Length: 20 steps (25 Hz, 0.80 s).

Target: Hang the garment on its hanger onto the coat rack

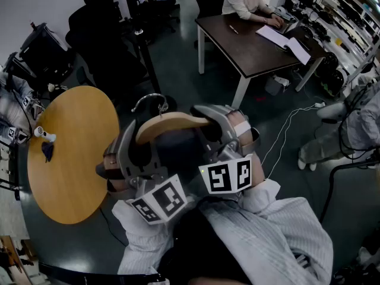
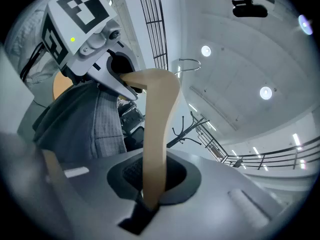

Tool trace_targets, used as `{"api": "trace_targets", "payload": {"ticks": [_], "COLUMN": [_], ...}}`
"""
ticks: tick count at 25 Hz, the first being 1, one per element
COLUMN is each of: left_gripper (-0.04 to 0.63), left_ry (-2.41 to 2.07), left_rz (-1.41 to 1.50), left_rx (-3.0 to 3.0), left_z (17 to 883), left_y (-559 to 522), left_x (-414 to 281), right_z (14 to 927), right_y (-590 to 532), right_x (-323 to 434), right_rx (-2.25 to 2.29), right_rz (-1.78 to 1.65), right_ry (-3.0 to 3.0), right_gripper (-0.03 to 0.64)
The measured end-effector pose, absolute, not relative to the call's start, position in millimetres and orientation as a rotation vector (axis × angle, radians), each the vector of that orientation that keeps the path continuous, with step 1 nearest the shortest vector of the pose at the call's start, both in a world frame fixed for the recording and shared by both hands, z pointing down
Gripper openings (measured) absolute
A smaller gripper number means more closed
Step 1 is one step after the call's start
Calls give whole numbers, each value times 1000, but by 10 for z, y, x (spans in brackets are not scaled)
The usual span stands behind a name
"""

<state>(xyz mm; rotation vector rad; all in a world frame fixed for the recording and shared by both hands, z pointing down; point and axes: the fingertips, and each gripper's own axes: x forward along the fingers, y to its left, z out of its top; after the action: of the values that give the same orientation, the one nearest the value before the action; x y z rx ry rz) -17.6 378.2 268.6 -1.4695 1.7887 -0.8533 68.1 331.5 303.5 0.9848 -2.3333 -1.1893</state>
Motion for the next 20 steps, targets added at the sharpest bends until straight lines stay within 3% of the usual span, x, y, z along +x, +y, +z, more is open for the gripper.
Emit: {"api": "trace_targets", "payload": {"ticks": [20], "left_gripper": [80], "left_ry": [1803], "left_rz": [-905], "left_rx": [-1494], "left_z": [2918], "left_y": [3666], "left_x": [207], "right_z": [3270], "right_y": [3200], "right_x": [1065], "right_rx": [970], "right_rz": [-1152], "right_ry": [-2354], "right_gripper": [21]}}
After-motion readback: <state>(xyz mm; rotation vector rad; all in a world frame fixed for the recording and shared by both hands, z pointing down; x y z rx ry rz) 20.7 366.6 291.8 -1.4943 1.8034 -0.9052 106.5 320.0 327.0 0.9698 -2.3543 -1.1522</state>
